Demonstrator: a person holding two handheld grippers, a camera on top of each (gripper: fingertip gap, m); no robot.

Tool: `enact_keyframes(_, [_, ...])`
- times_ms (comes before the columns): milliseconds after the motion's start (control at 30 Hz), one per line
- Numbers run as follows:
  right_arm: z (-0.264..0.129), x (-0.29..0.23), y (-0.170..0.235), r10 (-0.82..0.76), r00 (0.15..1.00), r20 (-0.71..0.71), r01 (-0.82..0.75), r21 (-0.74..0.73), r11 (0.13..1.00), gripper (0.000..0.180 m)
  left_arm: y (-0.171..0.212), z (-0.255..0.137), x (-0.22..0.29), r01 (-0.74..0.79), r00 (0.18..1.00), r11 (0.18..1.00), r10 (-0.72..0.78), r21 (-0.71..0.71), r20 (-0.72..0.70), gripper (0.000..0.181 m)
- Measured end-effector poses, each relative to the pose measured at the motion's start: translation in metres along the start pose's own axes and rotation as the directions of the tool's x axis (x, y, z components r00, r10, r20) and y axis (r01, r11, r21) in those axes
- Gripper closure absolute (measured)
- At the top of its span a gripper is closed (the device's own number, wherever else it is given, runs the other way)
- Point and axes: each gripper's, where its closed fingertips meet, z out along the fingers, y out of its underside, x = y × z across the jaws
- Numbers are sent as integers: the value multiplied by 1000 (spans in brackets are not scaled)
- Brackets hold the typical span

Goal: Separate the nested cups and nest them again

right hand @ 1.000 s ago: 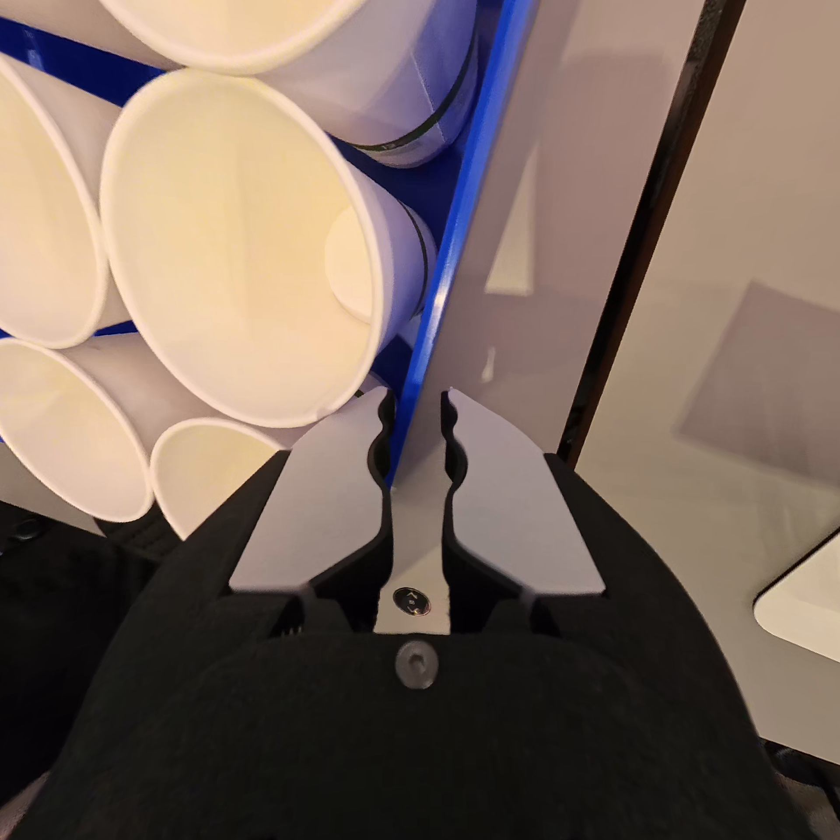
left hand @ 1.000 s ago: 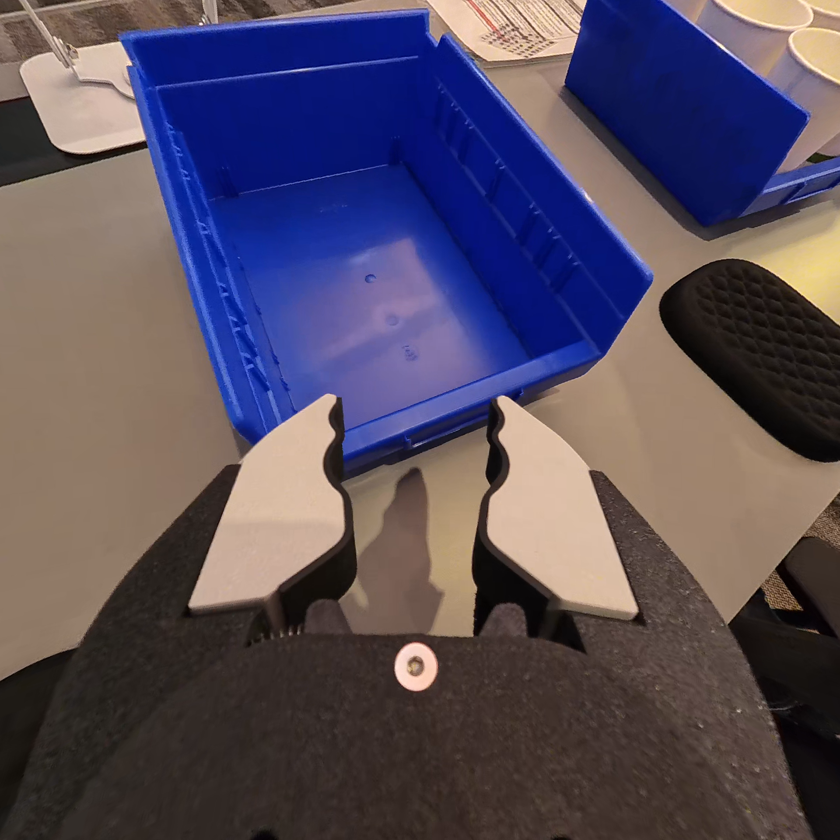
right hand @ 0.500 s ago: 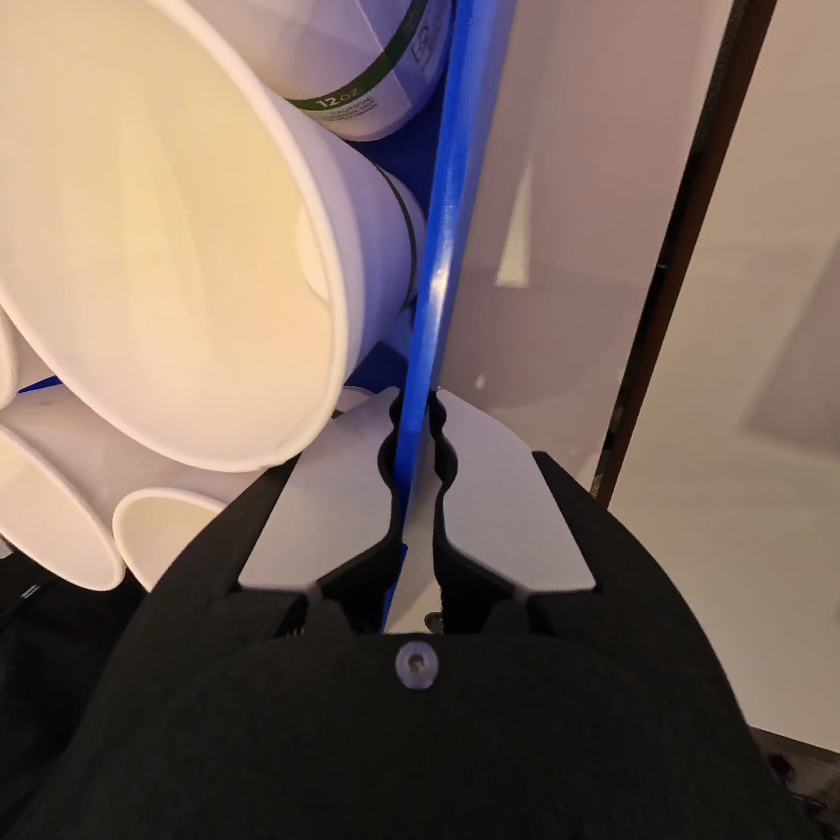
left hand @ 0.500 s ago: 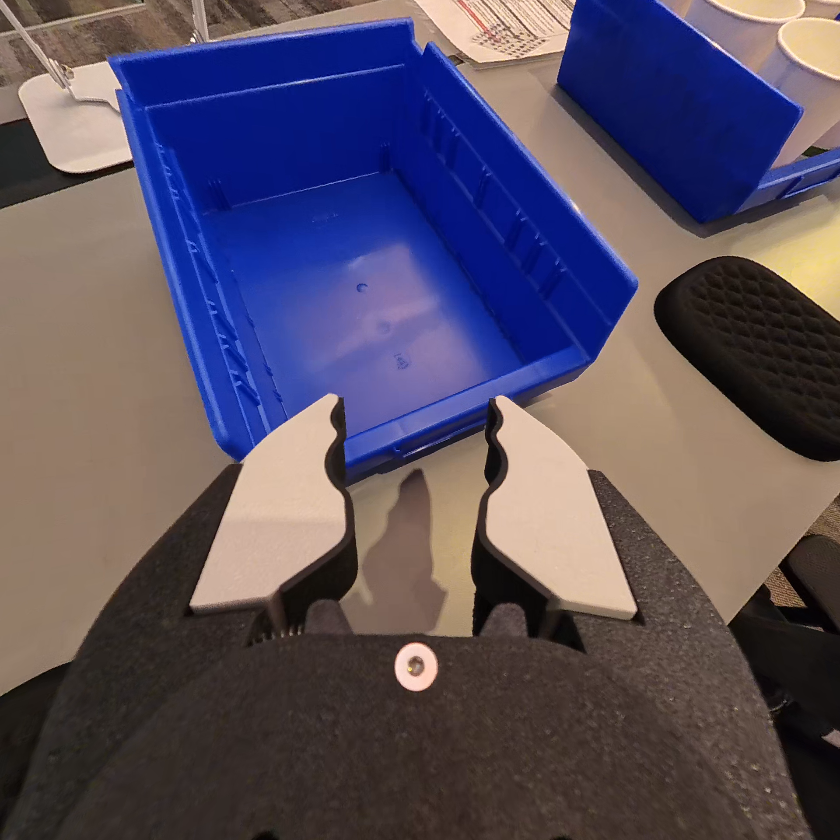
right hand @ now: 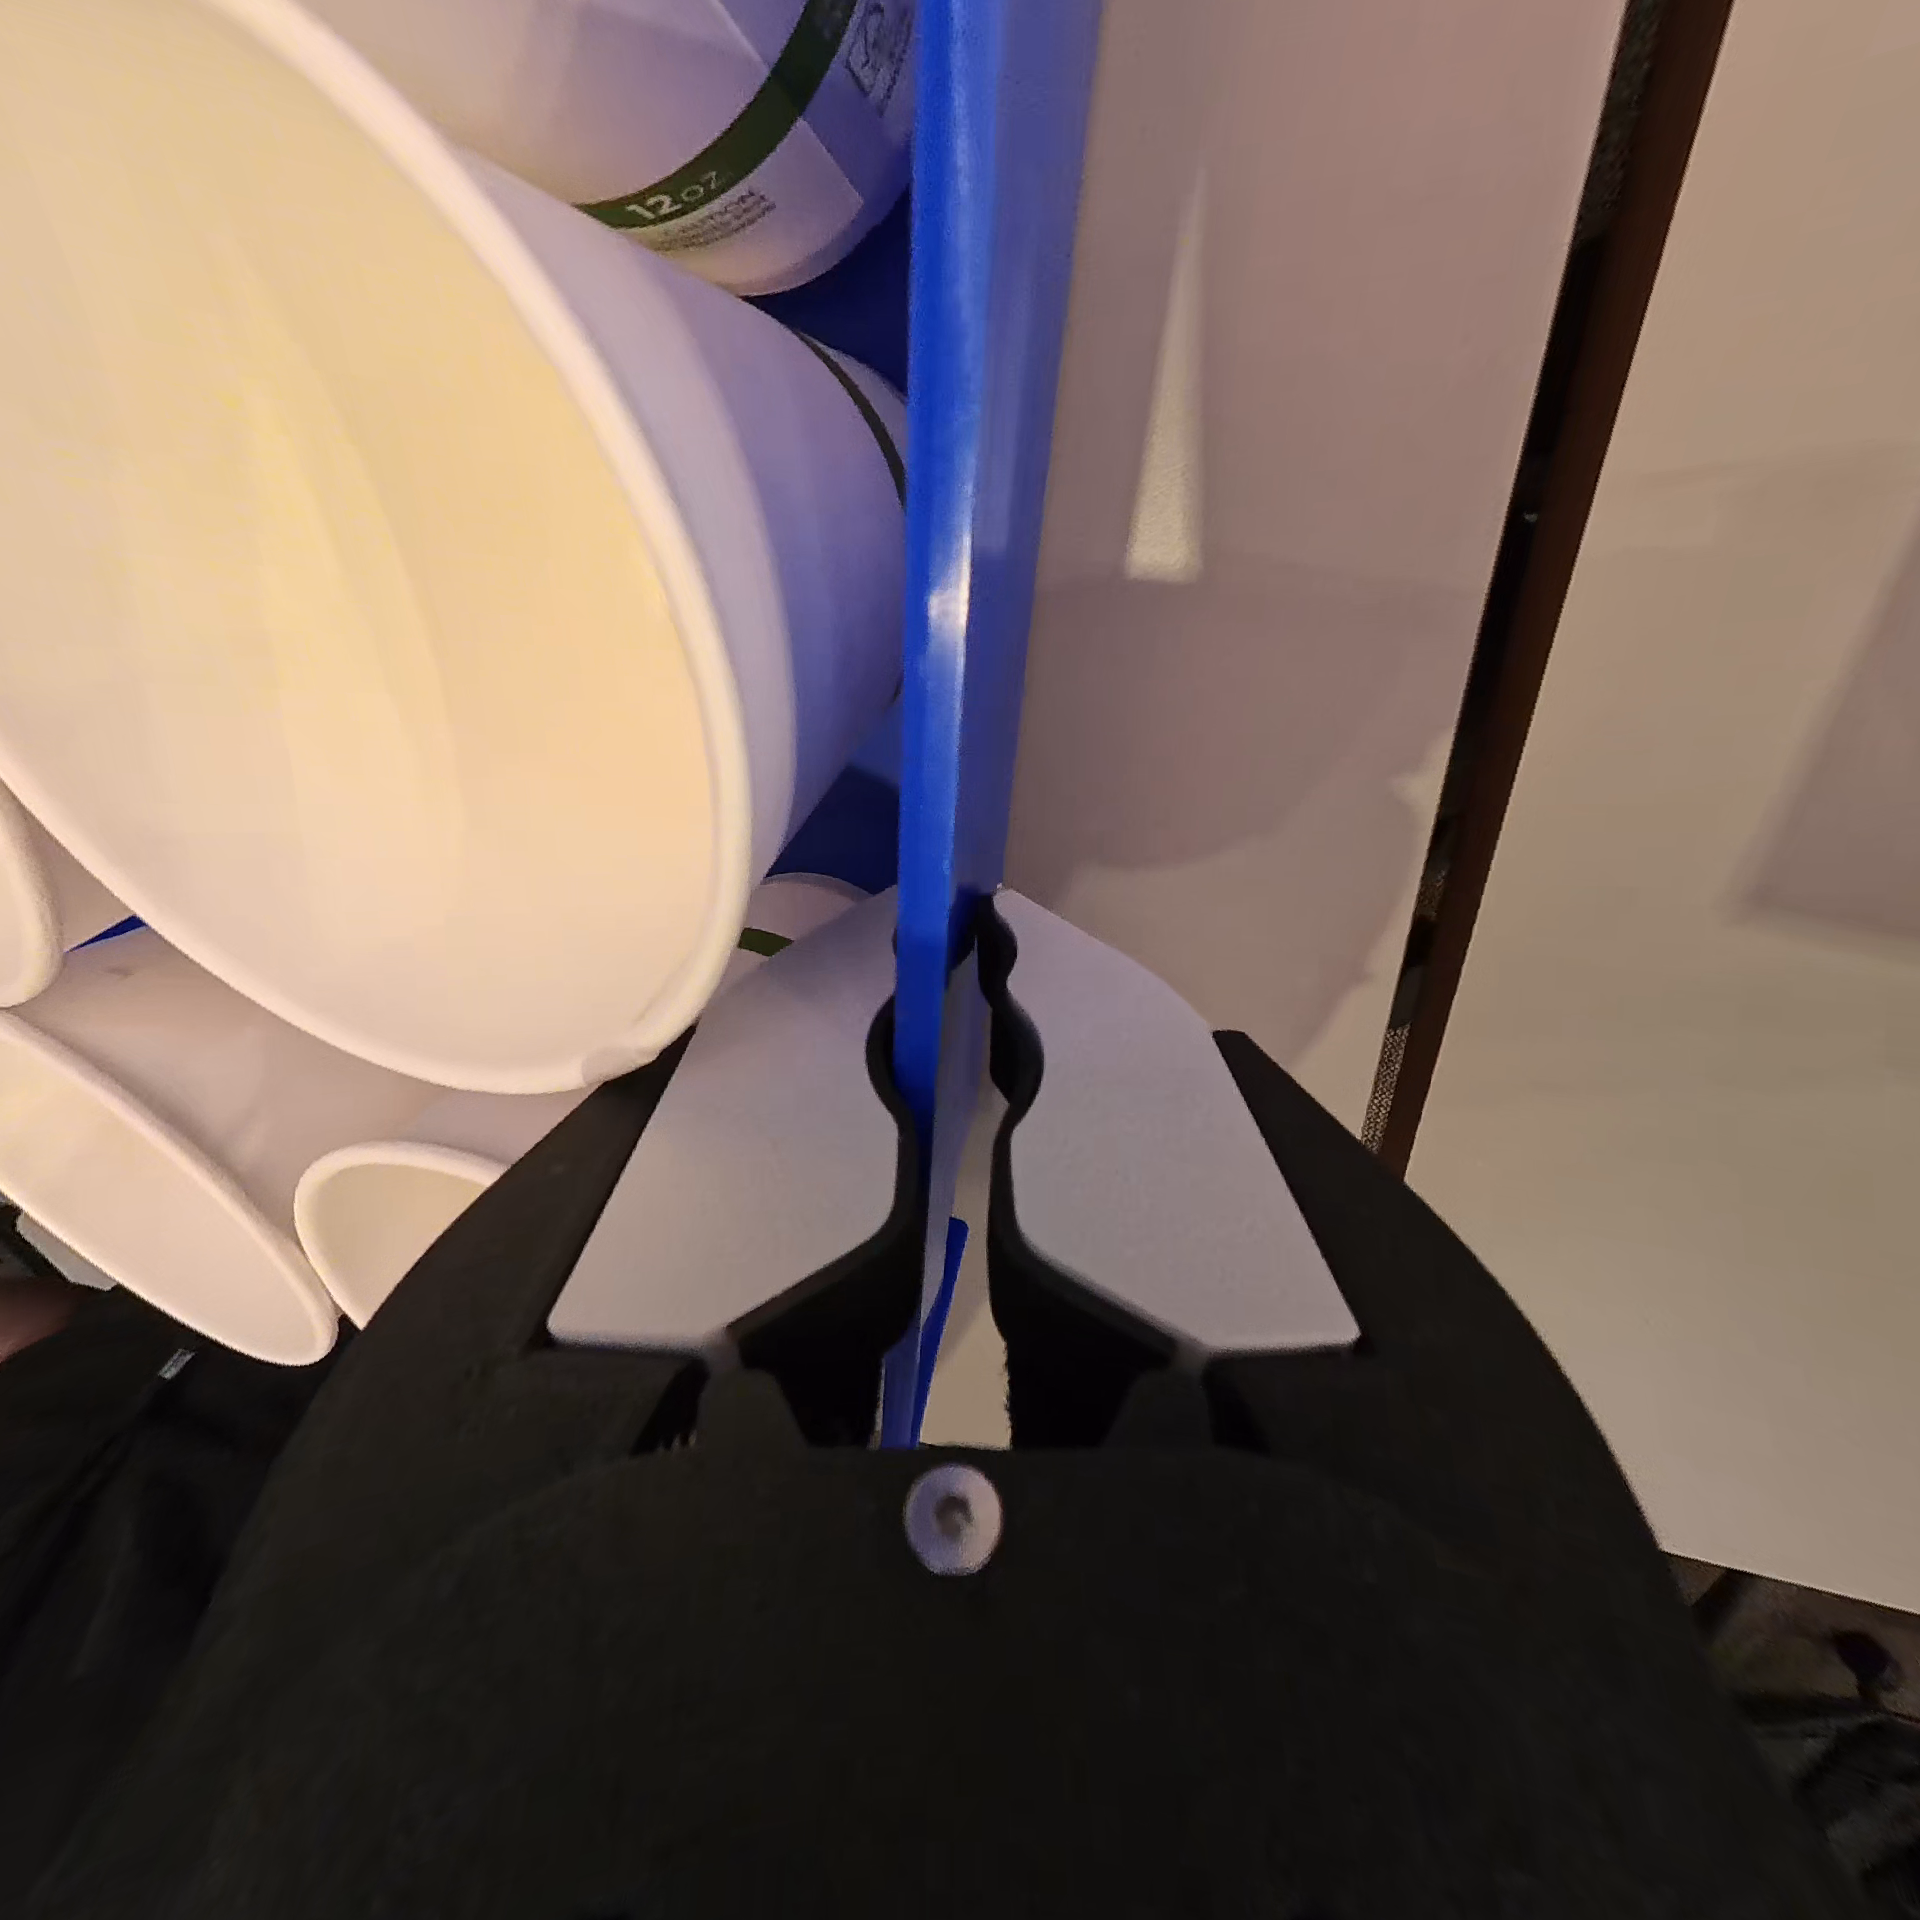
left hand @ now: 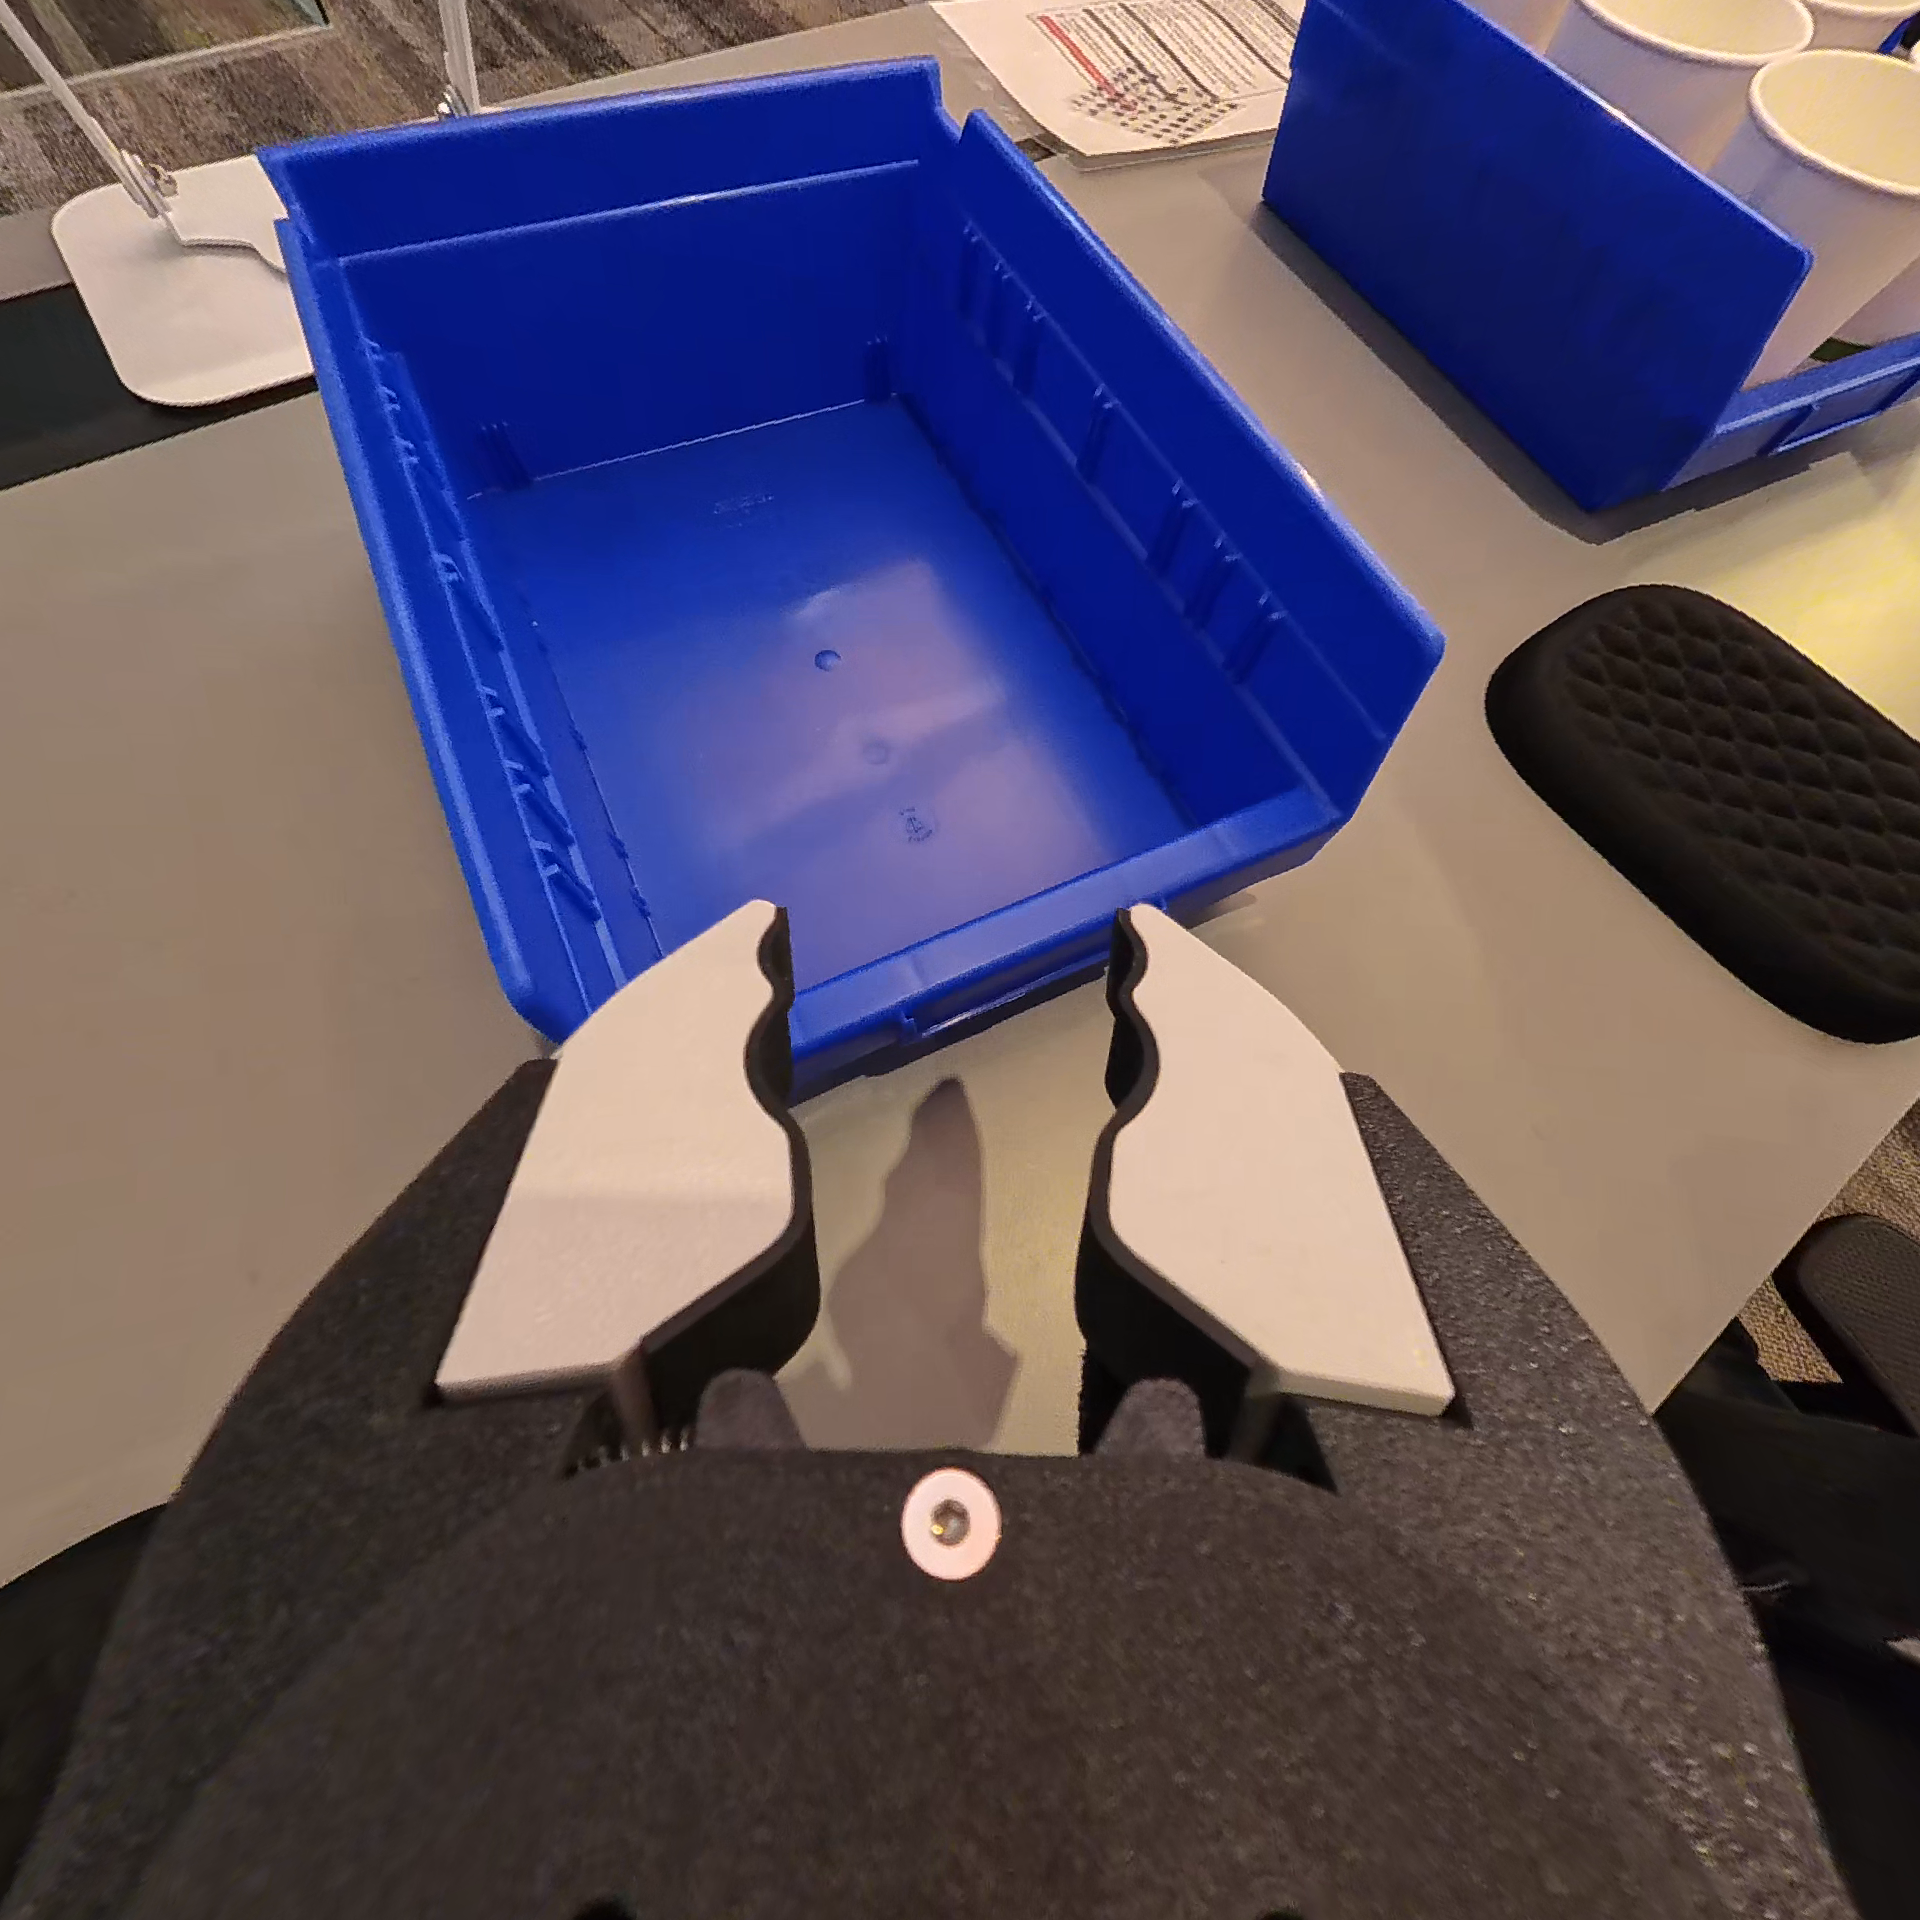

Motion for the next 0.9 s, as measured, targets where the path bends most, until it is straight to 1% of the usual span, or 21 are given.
enact_keyframes(233, [0,1,0,19,999,-27,-20,-10,1000,174,2,2,5,-9,1000,1000,9,-9,-13,123])
enact_keyframes(433, [-1,4,0,80,997,5,-80,20,997,174,1,-4,1,-7,1000,1000,7,2,-5,124])
enact_keyframes(600, [-4,10,6,103,994,26,-103,16,995,173,3,-9,-3,-7,1000,1000,7,7,9,124])
enact_keyframes(900, [-16,18,22,146,987,65,-147,12,989,173,6,-28,-25,32,998,998,-35,48,54,124])
